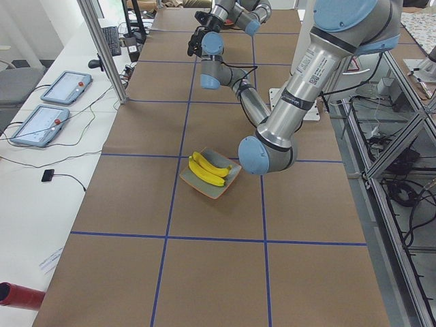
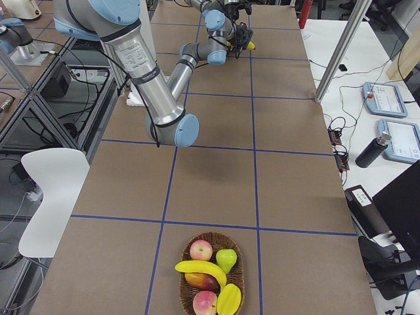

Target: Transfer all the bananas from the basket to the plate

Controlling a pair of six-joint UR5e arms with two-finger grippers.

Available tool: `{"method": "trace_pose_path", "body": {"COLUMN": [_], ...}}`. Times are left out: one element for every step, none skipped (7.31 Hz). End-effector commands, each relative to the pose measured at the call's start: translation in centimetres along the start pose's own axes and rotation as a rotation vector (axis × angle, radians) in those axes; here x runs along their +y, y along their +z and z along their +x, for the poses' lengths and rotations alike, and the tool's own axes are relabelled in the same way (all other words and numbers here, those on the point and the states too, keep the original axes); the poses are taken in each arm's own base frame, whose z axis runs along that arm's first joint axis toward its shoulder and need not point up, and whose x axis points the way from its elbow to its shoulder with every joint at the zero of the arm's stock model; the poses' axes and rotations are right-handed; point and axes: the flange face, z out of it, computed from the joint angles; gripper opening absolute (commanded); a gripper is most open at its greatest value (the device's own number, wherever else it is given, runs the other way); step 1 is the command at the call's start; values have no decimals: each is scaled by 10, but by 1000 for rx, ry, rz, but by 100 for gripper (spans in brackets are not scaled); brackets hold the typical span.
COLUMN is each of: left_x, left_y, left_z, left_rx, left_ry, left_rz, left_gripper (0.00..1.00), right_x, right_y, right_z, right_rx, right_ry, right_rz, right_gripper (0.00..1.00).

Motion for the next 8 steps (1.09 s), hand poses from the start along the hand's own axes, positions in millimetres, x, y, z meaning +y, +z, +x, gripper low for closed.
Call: {"method": "trace_pose_path", "body": {"left_x": [3, 4, 5, 5, 10, 21, 34, 50], "left_y": [-4, -6, -7, -7, -8, -15, -28, -45], "left_z": [5, 6, 6, 2, -14, -39, -62, -89], "left_rx": [10, 12, 14, 6, -16, -50, -82, -122], "left_ry": [13, 15, 14, 9, -6, -32, -57, -84], "left_rz": [0, 0, -1, -1, -8, -22, -27, -29], "left_gripper": [0, 0, 0, 0, 0, 0, 0, 0], "right_x": [-1, -4, -8, -19, -40, -69, -104, -142], "right_y": [0, 0, -1, -13, -24, -33, -45, -56], "right_z": [2, -2, -2, -12, -14, -4, 17, 43], "right_rx": [1, -20, -25, -44, -36, 13, 73, 143], "right_ry": [-13, -93, -127, -168, -174, -219, -263, -326], "right_rz": [2, 46, 67, 84, 93, 75, 64, 65], "right_gripper": [52, 100, 100, 100, 100, 100, 100, 100]}}
